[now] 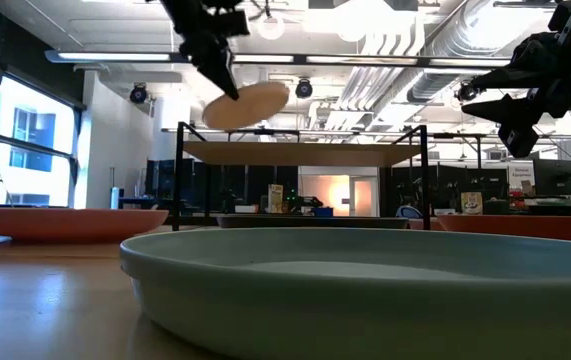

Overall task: Place and stack plates onto a shelf
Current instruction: Put the light orange plate on the shelf

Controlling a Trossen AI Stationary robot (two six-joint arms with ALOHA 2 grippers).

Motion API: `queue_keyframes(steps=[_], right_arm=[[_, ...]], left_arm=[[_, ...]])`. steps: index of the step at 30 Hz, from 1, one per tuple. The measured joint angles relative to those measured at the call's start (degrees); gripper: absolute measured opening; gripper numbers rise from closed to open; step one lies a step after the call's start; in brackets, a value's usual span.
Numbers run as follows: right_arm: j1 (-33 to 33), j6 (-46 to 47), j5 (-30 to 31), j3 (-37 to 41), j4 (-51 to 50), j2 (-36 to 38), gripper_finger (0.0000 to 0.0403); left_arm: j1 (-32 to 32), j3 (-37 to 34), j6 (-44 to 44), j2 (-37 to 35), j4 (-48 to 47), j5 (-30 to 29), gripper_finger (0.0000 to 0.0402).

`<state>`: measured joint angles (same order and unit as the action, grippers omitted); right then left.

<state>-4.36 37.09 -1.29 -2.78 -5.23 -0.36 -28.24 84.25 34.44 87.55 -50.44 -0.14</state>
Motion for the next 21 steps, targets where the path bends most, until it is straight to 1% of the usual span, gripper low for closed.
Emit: queue_keyframes(steps=[12, 21], right_arm=[[0.0, 0.0, 0.0, 0.0, 0.0, 0.0, 0.0147], [0.0, 0.0, 0.0, 0.0, 0.0, 0.0, 0.0147]], left_arm=[[0.6, 0.0, -2.4, 4.8, -2.5, -0.2, 0.0000], [1.0, 0.0, -1.9, 5.8, -2.8, 0.5, 0.0000]])
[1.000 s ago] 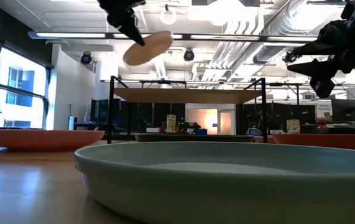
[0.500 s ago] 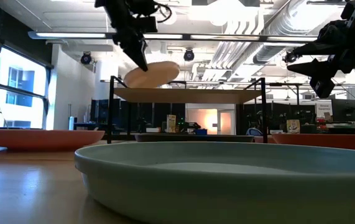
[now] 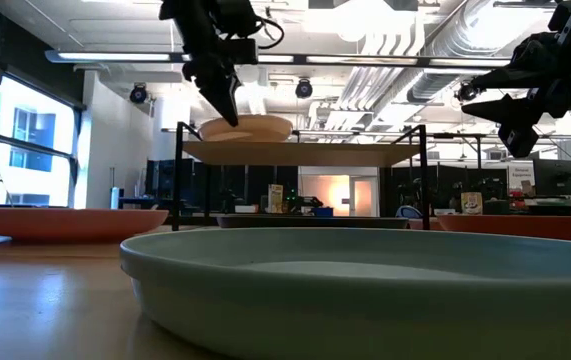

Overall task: Place and stack plates onto a shelf
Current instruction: Put the light orange plate on the shelf

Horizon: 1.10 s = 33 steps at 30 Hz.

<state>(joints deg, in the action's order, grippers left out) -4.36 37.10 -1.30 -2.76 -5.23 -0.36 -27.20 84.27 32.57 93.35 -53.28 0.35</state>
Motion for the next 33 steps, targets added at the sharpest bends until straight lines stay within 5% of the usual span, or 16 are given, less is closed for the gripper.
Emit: queue_keyframes(steps=[33], right_arm=[[0.0, 0.0, 0.0, 0.0, 0.0, 0.0, 0.0147]], left_arm=[[-0.3, -0.1, -1.0, 1.2, 1.9, -2.2, 0.0003]])
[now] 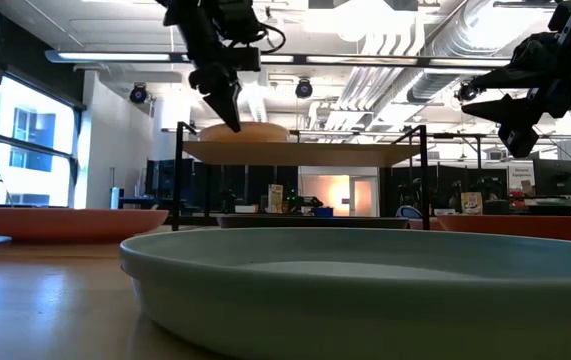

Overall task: Place and stack plates onto a shelf
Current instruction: Put the light orange plate on the shelf, then stack the orange plate on top of the light orange plate on the shelf

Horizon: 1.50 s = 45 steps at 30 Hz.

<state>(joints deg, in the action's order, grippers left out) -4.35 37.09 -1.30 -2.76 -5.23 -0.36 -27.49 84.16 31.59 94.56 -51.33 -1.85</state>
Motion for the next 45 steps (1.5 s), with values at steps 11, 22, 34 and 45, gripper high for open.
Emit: queue_keyframes(steps=[11, 22, 34, 45], right_arm=[[0.0, 0.0, 0.0, 0.0, 0.0, 0.0, 0.0147], [0.0, 0.0, 0.0, 0.0, 0.0, 0.0, 0.0147], [0.0, 0.0, 0.0, 0.0, 0.0, 0.0, 0.0147], [0.0, 0.2, 0.1, 0.0, 0.0, 0.0, 0.0147]], left_arm=[[0.0, 0.0, 0.0, 0.0, 0.1, 0.1, 0.0039], [0.1, 0.0, -3.0, -0.3, -0.1, 0.0, 0.0075], [0.5, 0.1, -9.9, -3.9, 2.8, -0.1, 0.0076], [2.7, 0.1, -24.6, -6.8, 12.0, 5.2, 0.0074]])
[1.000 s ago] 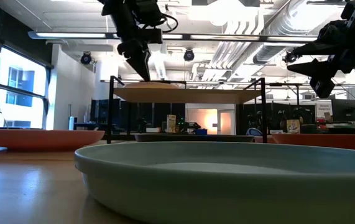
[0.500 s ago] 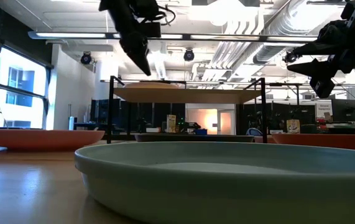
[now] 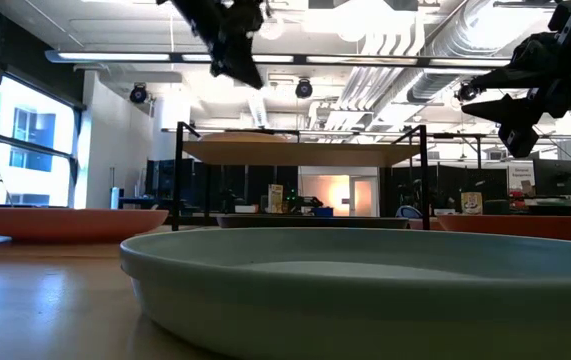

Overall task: Place and stack plates onto a shelf
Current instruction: Stack the orange plate on top of the light orange plate on the shelf

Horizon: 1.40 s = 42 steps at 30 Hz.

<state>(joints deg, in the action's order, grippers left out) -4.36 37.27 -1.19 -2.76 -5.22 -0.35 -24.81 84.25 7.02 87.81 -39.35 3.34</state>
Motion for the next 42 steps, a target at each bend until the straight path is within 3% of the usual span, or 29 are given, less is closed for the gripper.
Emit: queue_keyframes(steps=[4, 8, 17, 23, 34, 38, 42], right_arm=[[0.0, 0.5, 4.3, 0.0, 0.6, 0.0, 0.0147], [0.0, 7.2, 7.2, 0.0, 2.0, 0.0, 0.0147], [-0.1, 10.9, 7.6, 0.0, 3.9, 0.0, 0.0147], [-0.1, 10.0, 4.1, 0.0, 15.7, 0.0, 0.0147], [-0.1, -13.5, 4.1, -9.8, 16.2, -2.1, 0.0147], [-0.1, -22.3, 5.0, -17.7, 4.2, -5.7, 0.0147], [-0.1, -30.1, 12.1, -26.6, -12.9, -11.1, 0.0147]], left_arm=[[2.2, 0.0, -3.6, -0.8, 5.2, 4.8, 0.0074], [4.7, 0.0, -8.1, -1.3, 10.3, 8.1, 0.0074], [11.2, 0.0, -16.2, -1.3, 18.1, 8.2, 0.0074], [15.0, 0.0, -19.0, -1.3, 22.6, 8.2, 0.0074], [18.5, 0.0, -22.8, -1.6, 30.7, 8.1, 0.0074], [19.4, 0.0, -23.4, -1.6, 31.9, 8.0, 0.0074], [19.5, 0.0, -23.5, -1.6, 34.0, 8.0, 0.0074]])
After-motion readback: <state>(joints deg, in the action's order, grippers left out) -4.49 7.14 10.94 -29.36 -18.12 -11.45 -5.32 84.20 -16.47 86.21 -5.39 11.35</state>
